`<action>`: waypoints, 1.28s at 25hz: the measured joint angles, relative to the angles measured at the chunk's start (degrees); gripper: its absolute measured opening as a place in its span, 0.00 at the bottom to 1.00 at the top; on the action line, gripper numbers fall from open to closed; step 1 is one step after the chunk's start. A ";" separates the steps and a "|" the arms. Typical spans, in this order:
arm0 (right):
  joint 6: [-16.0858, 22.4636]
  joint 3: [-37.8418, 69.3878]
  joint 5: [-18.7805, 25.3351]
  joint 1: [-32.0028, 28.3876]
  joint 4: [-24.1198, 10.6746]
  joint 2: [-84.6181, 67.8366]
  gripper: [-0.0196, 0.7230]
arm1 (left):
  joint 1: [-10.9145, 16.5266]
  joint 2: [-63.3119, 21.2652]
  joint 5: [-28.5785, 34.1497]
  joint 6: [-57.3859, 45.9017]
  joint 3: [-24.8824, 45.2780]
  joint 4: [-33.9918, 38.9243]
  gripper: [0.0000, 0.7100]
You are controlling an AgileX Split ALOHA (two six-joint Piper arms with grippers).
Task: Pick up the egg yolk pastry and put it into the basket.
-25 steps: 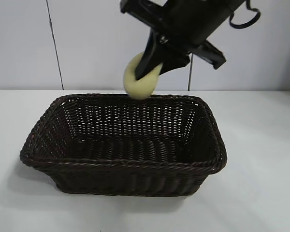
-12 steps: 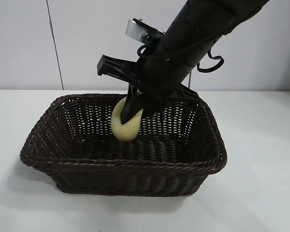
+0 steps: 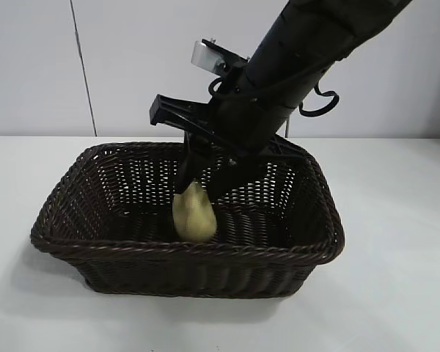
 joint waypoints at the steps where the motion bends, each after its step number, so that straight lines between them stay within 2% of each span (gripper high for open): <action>1: 0.00 0.00 0.07 0.00 -0.13 0.00 0.61 | 0.00 0.00 0.00 0.00 0.00 0.00 0.79; 3: 0.40 0.00 0.19 0.00 -0.27 0.00 0.65 | 0.00 0.00 0.00 0.00 0.00 0.00 0.79; 6: 1.53 0.00 1.40 0.00 -0.43 0.00 0.67 | 0.00 0.00 0.00 0.00 0.00 0.00 0.79; 10: 2.85 -2.71 5.86 0.00 -2.89 0.00 0.68 | 0.00 0.00 0.00 0.00 0.00 0.00 0.79; 14: 8.21 -9.04 11.55 -0.17 -9.64 0.00 0.68 | 0.00 0.00 0.00 0.00 0.00 0.00 0.79; 19: 13.79 -18.24 21.71 -0.17 -21.45 0.00 0.68 | 0.00 0.00 0.00 0.00 0.00 0.00 0.79; 22: 14.71 -22.26 28.54 -0.17 -28.12 0.00 0.68 | 0.00 0.00 0.00 0.00 0.00 0.00 0.79; 24: 14.82 -24.24 32.02 -0.17 -31.24 0.00 0.68 | 0.00 0.00 0.00 0.00 0.00 0.00 0.79; 26: 14.88 -25.46 34.51 -0.85 -32.84 0.00 0.68 | 0.00 0.00 0.00 0.00 0.00 0.00 0.79; 32: 14.82 -25.77 35.61 -7.40 -33.73 0.00 0.68 | 0.00 0.00 0.00 0.00 0.00 0.00 0.79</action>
